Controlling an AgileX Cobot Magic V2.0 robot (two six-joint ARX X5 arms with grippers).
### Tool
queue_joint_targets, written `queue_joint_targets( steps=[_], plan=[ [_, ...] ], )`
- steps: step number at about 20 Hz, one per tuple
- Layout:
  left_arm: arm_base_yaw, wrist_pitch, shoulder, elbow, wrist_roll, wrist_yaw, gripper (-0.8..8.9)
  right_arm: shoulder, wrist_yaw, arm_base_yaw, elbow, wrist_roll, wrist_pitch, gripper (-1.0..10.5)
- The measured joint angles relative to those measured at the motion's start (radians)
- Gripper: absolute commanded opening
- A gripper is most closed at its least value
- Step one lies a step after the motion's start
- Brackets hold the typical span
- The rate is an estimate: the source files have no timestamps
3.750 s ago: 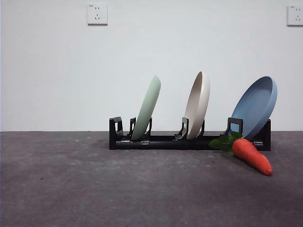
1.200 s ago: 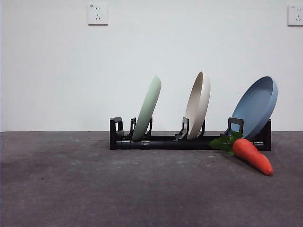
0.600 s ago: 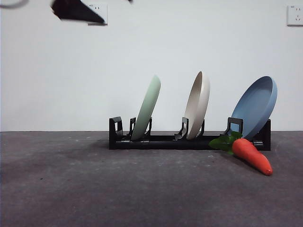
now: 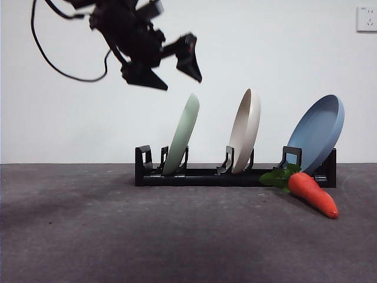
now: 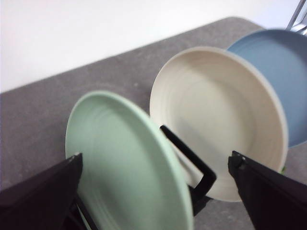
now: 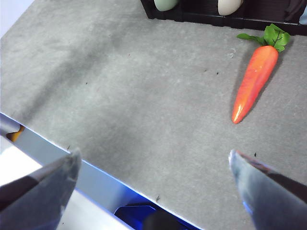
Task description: Take the green plate from the plate rack,put the plate on the table,take the carrot from the table,put the carrot in the plate
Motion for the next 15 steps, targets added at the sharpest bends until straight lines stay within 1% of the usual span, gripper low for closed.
queue_joint_targets(
  steps=[3, 5, 8, 10, 13, 15],
  plan=[
    [-0.003, 0.006, 0.041, 0.0, 0.003, -0.025, 5.37, 0.0, 0.0, 0.0, 0.0, 0.003, 0.0, 6.3],
    [-0.008, 0.012, 0.051, 0.0, 0.004, -0.026, 4.6, 0.0, 0.0, 0.0, 0.0, 0.004, 0.0, 6.3],
    [-0.019, 0.013, 0.059, 0.0, 0.014, -0.026, 4.53, 0.0, 0.0, 0.0, 0.0, 0.011, 0.0, 6.3],
    [-0.026, 0.014, 0.059, 0.0, 0.02, -0.026, 3.72, 0.0, 0.0, 0.0, 0.0, 0.011, 0.0, 6.3],
    [-0.033, 0.002, 0.059, 0.0, 0.021, -0.026, 3.65, 0.0, 0.0, 0.0, 0.0, 0.011, 0.0, 6.3],
    [-0.037, -0.021, 0.059, 0.0, 0.022, -0.025, 2.78, 0.0, 0.0, 0.0, 0.0, 0.011, 0.0, 6.3]
  ],
)
